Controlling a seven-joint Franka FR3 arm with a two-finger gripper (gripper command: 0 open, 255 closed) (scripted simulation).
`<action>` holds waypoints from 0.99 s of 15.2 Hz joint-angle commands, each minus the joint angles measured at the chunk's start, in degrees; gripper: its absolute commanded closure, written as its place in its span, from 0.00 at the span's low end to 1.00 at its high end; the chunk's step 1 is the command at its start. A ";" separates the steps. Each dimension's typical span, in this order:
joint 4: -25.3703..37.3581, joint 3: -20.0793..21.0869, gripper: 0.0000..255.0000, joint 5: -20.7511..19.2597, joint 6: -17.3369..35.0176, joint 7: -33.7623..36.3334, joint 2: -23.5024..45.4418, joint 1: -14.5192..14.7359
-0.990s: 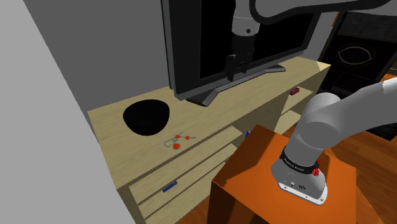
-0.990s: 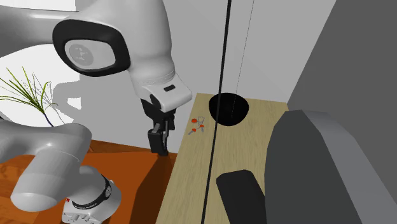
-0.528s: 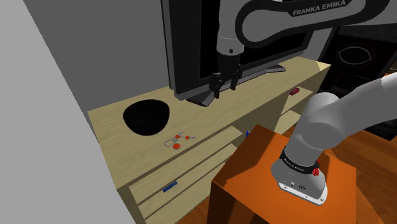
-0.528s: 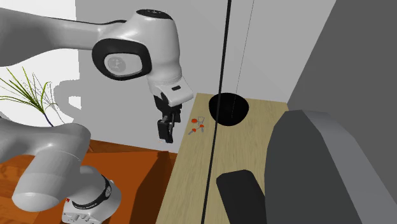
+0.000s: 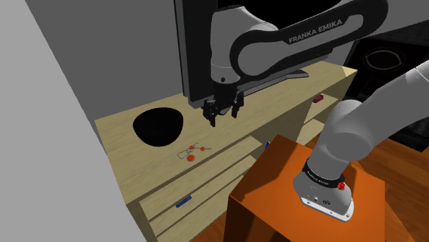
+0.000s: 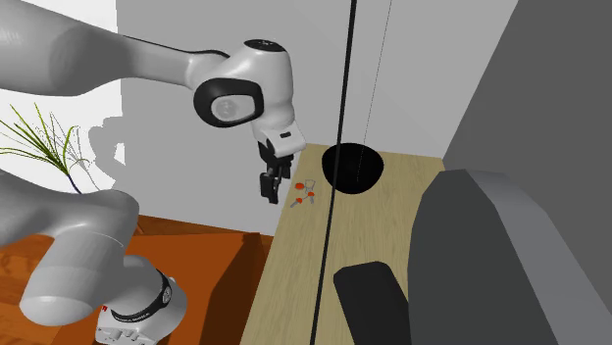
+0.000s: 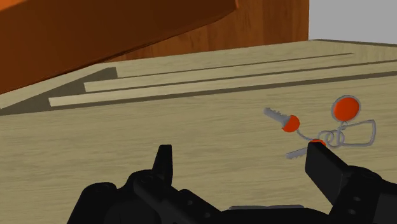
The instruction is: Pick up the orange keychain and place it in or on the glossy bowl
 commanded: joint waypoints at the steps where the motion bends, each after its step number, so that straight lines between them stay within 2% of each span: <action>1: 1.10 2.75 0.00 0.69 2.70 4.14 3.60 0.03; 6: 5.23 8.99 0.00 -0.39 8.89 14.27 13.68 -0.93; 10: 9.97 13.31 0.00 -4.51 13.12 23.69 23.13 -1.83; 15: 9.69 14.18 0.00 -7.20 17.03 26.84 27.33 -1.88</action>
